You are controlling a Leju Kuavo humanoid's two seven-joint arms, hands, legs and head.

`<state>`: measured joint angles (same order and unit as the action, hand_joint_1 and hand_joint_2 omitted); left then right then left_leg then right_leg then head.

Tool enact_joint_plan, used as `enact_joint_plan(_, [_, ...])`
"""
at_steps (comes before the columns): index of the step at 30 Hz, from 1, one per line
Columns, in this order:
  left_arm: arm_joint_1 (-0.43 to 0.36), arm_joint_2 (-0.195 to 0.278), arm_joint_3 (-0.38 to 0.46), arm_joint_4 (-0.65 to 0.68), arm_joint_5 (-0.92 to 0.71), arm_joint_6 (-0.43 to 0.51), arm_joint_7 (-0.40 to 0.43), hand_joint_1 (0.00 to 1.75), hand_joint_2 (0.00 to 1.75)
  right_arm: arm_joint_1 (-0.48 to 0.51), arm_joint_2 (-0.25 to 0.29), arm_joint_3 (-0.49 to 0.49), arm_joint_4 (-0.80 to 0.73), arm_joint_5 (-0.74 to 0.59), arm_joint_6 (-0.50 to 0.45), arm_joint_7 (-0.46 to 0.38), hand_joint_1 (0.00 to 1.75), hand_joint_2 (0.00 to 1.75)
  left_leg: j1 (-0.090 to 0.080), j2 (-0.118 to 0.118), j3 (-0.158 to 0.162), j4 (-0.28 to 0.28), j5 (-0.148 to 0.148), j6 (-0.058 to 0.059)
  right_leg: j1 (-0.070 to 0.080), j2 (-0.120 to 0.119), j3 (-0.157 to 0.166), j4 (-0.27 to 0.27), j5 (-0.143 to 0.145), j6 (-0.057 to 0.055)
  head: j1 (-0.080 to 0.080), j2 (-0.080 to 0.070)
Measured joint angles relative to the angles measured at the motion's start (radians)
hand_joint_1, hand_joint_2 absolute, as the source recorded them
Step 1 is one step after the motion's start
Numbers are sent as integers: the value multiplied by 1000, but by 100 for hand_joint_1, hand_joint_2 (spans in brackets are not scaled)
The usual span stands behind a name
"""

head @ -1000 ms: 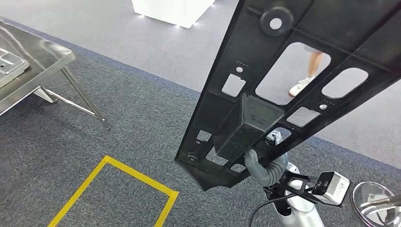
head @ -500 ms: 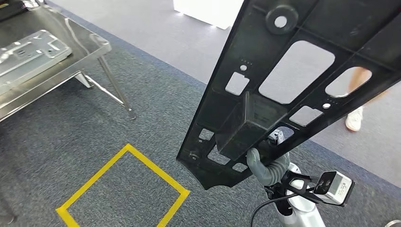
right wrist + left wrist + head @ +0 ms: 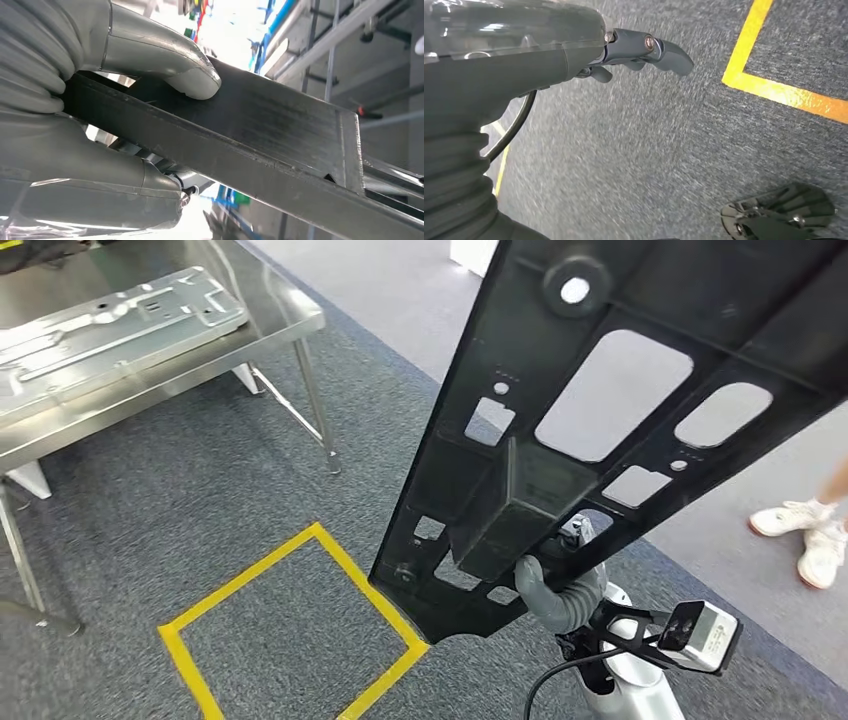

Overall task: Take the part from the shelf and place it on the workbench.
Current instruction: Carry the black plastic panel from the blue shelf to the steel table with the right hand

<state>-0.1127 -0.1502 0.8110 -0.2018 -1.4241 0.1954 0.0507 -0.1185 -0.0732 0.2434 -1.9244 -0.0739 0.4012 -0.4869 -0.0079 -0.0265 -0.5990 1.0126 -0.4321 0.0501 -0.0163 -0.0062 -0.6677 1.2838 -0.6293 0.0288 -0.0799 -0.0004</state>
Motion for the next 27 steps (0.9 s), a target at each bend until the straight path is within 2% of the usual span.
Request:
enact_joint_plan(1, [0,0,0,0,1,0,0,0,175,0,0,0,3,0,1,1,168,175,0,-16,0,2,-1,0,0,3,-16,21,7,1,0,0])
enact_joint_plan(2, [0,0,0,0,0,0,0,0,175,-1,0,0,6,0,2,2,168,175,0,-31,1,5,-2,-2,-1,5,-13,0,35,1,0,0])
enact_joint_plan(3, [0,-1,0,0,0,0,0,0,175,-3,0,0,9,0,2,3,168,175,1,-47,1,8,-3,-4,-3,11,7,-57,76,0,0,0])
enact_joint_plan(5, [0,-2,0,0,0,-1,0,0,175,-7,1,0,14,1,3,5,168,175,2,-74,-3,18,-7,-11,-10,57,58,-186,137,-1,0,0])
enact_joint_plan(6, [-1,-3,0,0,0,-2,-1,0,175,-9,1,0,17,2,3,6,168,175,3,-86,-8,21,-8,-17,-12,78,73,-226,150,-2,0,0])
enact_joint_plan(7, [0,-3,0,0,0,-3,-1,0,175,-10,1,0,19,2,2,8,168,175,5,-97,-13,22,-7,-23,-12,91,78,-241,150,-4,0,0])
enact_joint_plan(9, [2,-3,0,0,0,-5,-3,0,175,-11,2,1,21,3,2,11,168,175,8,-116,-20,20,-4,-36,-10,75,79,-246,152,-13,0,0])
enact_joint_plan(10, [4,-3,0,0,0,-5,-4,0,175,-12,3,1,21,4,2,13,168,175,7,-106,-22,24,-7,-41,-10,63,84,-251,154,-19,0,0])
enact_joint_plan(11, [4,-3,0,0,0,-5,-5,0,175,-13,5,1,21,4,2,13,168,175,5,-82,-31,44,-20,-47,-11,48,89,-256,154,-26,0,0])
enact_joint_plan(13, [2,-2,0,0,1,-3,-5,0,175,-13,6,1,21,4,3,16,168,175,4,-18,-77,144,-74,-57,-8,17,98,-263,153,-38,0,0])
enact_joint_plan(14, [0,-2,0,0,1,-2,-5,0,175,-13,7,1,22,4,4,17,168,175,7,0,-112,214,-106,-61,-6,1,100,-263,151,-42,0,0])
enact_joint_plan(15, [-1,-2,0,0,3,-1,-5,0,175,-14,7,1,24,4,4,19,168,175,9,7,-143,275,-128,-65,-4,-15,101,-263,149,-42,0,0])
enact_joint_plan(16, [0,-2,0,0,5,1,-5,0,175,-14,7,2,26,4,5,21,168,175,11,9,-159,305,-132,-67,-4,-30,103,-262,146,-42,0,0])
enact_joint_plan(17, [2,-2,0,0,8,1,-5,0,175,-15,7,2,28,4,6,22,168,175,12,11,-154,296,-116,-68,-3,-44,106,-262,144,-40,0,0])
enact_joint_plan(18, [4,-2,1,0,10,2,-5,0,175,-16,8,3,30,4,7,23,168,175,13,18,-128,247,-86,-68,-4,-57,110,-262,140,-38,0,0])
enact_joint_plan(20, [5,-2,1,0,18,4,-6,0,175,-20,8,4,32,4,11,23,168,175,8,56,-52,104,-28,-62,-1,-80,120,-261,132,-30,0,0])
enact_joint_plan(21, [4,-2,2,0,23,5,-8,0,175,-23,8,5,32,4,13,23,168,175,4,72,-27,54,-14,-53,1,-90,123,-261,128,-26,0,0])
enact_joint_plan(22, [3,-3,3,0,30,6,-12,0,175,-25,9,5,33,4,16,24,168,175,0,80,-14,28,-11,-44,4,-99,126,-261,124,-20,0,0])
enact_joint_plan(24, [2,-4,8,0,48,8,-23,0,175,-30,10,8,35,4,21,27,168,175,-5,63,-15,19,-13,-27,5,-116,130,-263,121,-9,0,0])
enact_joint_plan(25, [3,-5,12,0,58,10,-29,0,175,-32,11,10,36,5,22,31,168,175,-5,53,-13,15,-11,-21,2,-110,132,-261,117,-3,0,0])
enact_joint_plan(27, [1,-10,18,0,73,14,-41,0,175,-36,11,14,39,7,21,37,168,175,-2,33,-8,8,-7,-9,-3,-64,114,-215,85,4,0,0])
